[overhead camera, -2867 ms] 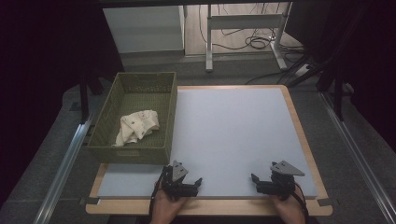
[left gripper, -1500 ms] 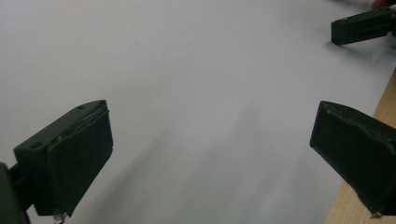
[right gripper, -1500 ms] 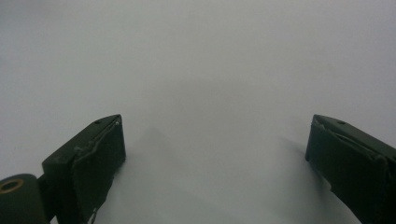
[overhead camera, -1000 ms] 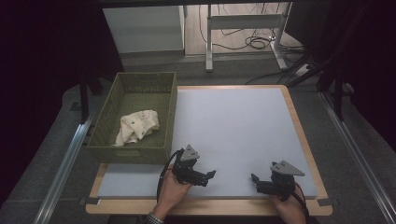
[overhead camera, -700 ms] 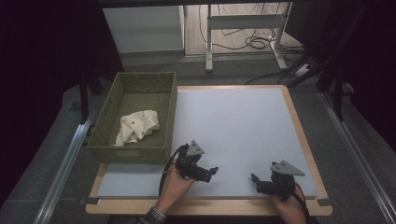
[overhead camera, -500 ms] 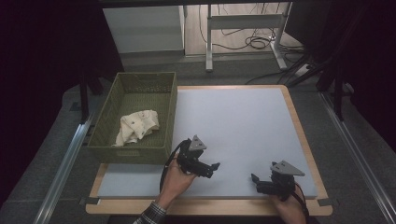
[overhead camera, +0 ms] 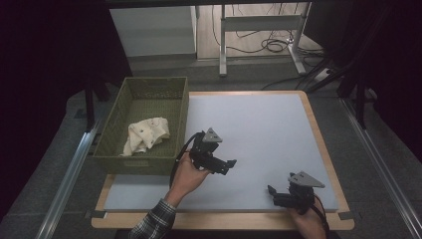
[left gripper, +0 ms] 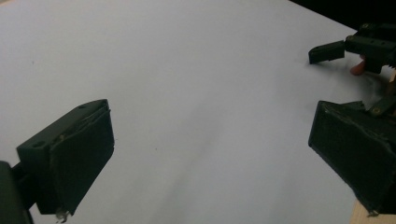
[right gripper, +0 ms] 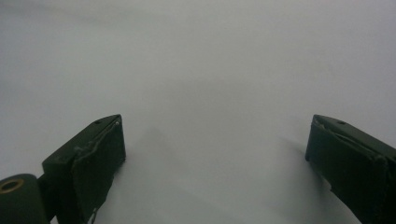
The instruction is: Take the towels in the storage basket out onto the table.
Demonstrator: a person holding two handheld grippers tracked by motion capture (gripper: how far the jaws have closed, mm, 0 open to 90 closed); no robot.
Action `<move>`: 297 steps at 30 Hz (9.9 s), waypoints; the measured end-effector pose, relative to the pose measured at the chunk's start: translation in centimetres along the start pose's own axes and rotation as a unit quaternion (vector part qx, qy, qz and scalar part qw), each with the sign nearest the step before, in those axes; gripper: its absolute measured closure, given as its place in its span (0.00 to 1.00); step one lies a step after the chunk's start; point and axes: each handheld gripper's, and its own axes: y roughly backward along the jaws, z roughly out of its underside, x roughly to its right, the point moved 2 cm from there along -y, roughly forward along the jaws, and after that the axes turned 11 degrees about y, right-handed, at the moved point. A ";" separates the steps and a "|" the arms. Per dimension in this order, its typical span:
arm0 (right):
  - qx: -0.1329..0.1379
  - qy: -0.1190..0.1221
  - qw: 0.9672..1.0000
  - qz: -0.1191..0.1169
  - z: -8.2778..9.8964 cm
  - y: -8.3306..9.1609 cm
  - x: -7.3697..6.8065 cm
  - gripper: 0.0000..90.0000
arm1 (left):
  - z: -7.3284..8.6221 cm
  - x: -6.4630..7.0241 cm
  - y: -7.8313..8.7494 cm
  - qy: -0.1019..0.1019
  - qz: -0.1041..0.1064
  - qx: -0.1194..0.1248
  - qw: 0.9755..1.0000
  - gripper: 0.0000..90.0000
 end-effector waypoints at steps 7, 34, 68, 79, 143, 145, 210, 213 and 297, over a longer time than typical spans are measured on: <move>0.000 0.000 1.000 0.000 0.0 0.0 0.0 0.06 | -1.7 -0.9 0.7 -0.003 -0.002 0.000 1.000 0.01; 0.001 0.000 1.000 -0.001 0.0 0.0 0.0 0.06 | -4.3 -10.1 5.1 0.058 -0.092 0.002 0.994 0.01; 0.000 0.000 1.000 -0.001 0.0 0.0 0.0 0.06 | 1.7 -24.3 7.6 0.187 -0.211 -0.101 0.954 0.03; 0.000 0.000 1.000 -0.001 0.0 0.0 0.0 0.06 | 4.3 -26.7 5.5 0.235 -0.224 -0.224 0.919 0.10; 0.000 0.001 1.000 -0.002 0.0 0.0 0.0 0.06 | -5.3 -16.8 14.8 0.087 -0.178 -0.022 0.980 0.83; 0.001 0.001 1.000 -0.003 0.0 0.0 0.0 0.06 | -5.7 -16.2 14.7 0.080 -0.174 -0.021 0.981 0.83; 0.001 0.003 1.000 -0.005 0.0 0.0 0.1 0.06 | -8.9 -2.6 -6.3 -0.047 -0.081 -0.116 0.989 0.82; 0.001 0.003 1.000 -0.005 0.0 0.0 0.1 0.06 | -7.8 -2.3 -7.6 -0.051 -0.081 -0.126 0.987 0.81; -0.029 0.080 0.996 0.001 -8.2 -0.1 8.5 0.97 | 2.8 -4.1 -4.9 0.023 -0.038 -0.010 0.999 0.97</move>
